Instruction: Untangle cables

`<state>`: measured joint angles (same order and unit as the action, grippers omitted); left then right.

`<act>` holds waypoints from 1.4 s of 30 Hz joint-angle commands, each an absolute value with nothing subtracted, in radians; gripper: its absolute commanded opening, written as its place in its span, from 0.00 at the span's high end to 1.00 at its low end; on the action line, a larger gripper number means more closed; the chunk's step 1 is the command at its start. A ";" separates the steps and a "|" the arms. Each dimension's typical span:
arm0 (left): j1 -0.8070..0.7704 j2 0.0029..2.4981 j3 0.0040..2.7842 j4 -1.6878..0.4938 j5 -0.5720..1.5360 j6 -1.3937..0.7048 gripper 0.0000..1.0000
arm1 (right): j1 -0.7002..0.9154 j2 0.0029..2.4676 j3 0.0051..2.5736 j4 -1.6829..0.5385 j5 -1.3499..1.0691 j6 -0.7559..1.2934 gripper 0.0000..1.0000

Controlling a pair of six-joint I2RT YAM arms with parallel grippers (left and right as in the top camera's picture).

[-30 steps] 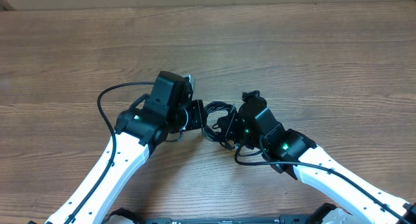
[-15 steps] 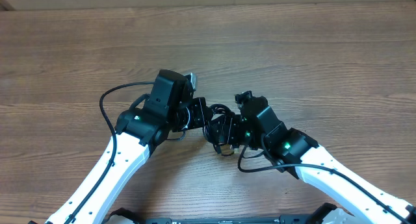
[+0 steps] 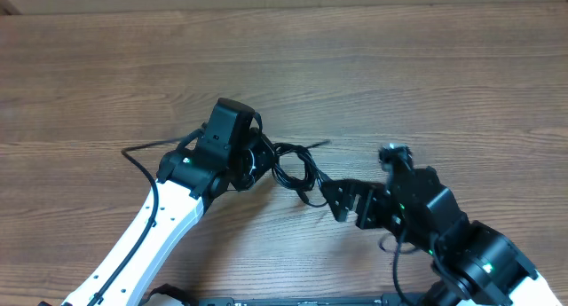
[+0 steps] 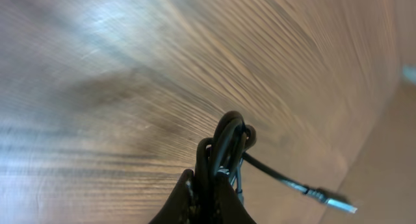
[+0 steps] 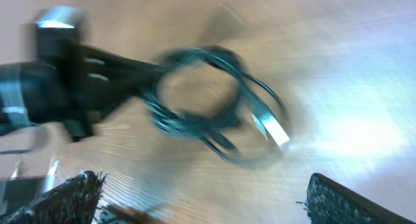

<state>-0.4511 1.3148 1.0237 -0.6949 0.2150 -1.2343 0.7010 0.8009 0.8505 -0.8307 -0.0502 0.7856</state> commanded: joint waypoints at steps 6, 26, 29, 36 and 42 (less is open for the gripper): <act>-0.440 1.307 1.039 -0.672 0.181 -1.316 0.96 | 0.706 0.892 0.837 -0.878 -0.022 1.082 0.00; -0.398 1.307 1.039 -0.482 0.364 -0.849 0.96 | 0.706 1.171 0.837 -0.815 -0.142 1.268 0.00; -0.398 1.307 1.039 -0.569 0.315 -0.848 0.83 | 0.706 1.169 0.837 -0.814 -0.169 1.283 0.00; -0.399 1.307 1.039 -0.755 0.278 -0.849 0.26 | 0.706 1.169 0.837 -0.814 -0.158 1.283 0.00; -0.413 1.307 1.039 -0.822 0.289 -0.850 0.01 | 0.706 1.169 0.837 -0.854 -0.147 1.283 0.00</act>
